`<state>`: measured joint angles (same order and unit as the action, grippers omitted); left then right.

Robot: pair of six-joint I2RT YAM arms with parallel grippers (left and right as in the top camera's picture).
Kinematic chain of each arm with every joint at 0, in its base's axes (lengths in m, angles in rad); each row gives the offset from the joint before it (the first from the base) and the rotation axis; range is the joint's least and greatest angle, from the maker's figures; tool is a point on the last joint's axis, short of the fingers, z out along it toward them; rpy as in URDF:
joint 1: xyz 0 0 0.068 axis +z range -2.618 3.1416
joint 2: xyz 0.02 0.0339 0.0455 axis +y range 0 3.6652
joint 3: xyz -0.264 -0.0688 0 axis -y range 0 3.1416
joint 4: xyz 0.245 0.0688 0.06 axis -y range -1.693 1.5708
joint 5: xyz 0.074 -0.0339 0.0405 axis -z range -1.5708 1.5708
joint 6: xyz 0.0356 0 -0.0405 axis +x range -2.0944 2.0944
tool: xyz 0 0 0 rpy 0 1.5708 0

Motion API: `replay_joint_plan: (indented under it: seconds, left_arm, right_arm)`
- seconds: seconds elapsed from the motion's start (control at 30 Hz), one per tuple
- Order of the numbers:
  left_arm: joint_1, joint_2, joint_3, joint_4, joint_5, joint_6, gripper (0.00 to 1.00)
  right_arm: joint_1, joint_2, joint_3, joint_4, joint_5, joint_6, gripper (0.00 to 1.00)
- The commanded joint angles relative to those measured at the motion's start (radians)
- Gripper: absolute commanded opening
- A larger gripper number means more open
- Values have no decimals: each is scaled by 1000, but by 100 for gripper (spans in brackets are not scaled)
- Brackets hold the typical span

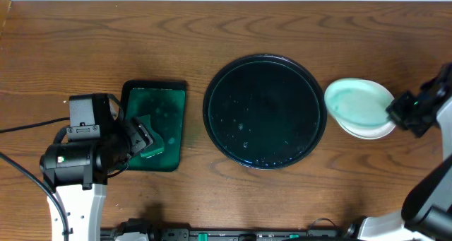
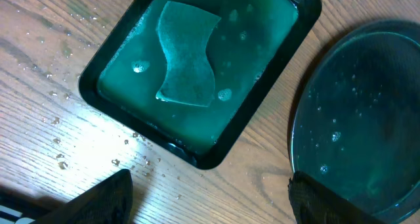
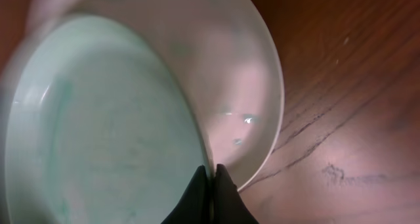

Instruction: Clean dirty plates on tray and stack at the side

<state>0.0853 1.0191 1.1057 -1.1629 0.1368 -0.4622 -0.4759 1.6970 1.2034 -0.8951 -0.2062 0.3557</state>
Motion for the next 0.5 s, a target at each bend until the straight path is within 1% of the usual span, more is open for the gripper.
replay_joint_plan:
  seconds: [0.0, 0.03, 0.07, 0.1, 0.13, 0.23, 0.3, 0.37, 0.4, 0.47]
  left_arm:
    - [4, -3, 13, 1, 10, 21, 76]
    - [4, -3, 13, 1, 10, 21, 77]
    - [4, -3, 13, 1, 10, 21, 76]
    - [4, -3, 13, 1, 9, 21, 77]
    - [4, -3, 13, 1, 9, 21, 77]
    - [4, -3, 13, 9, 10, 21, 76]
    - [4, -3, 13, 16, 10, 21, 77]
    - [4, -3, 13, 20, 10, 21, 77]
    - [4, -3, 13, 21, 10, 21, 76]
    - [4, -3, 13, 24, 10, 21, 77]
  right_arm:
    - [-4, 63, -56, 55, 106, 74, 1]
    - [-4, 68, -56, 58, 106, 82, 1]
    - [-3, 66, -54, 58, 63, 80, 4]
    - [0, 47, -50, 59, -39, 34, 21]
    - [6, 27, -47, 62, -89, 8, 26]
    - [29, -68, -40, 64, -112, -15, 30]
    - [49, -161, -40, 74, -109, -29, 33]
    - [71, -262, -40, 92, -96, -36, 33]
    - [84, -305, -40, 99, -83, -35, 29]
    - [116, -383, -40, 114, -37, -35, 12]
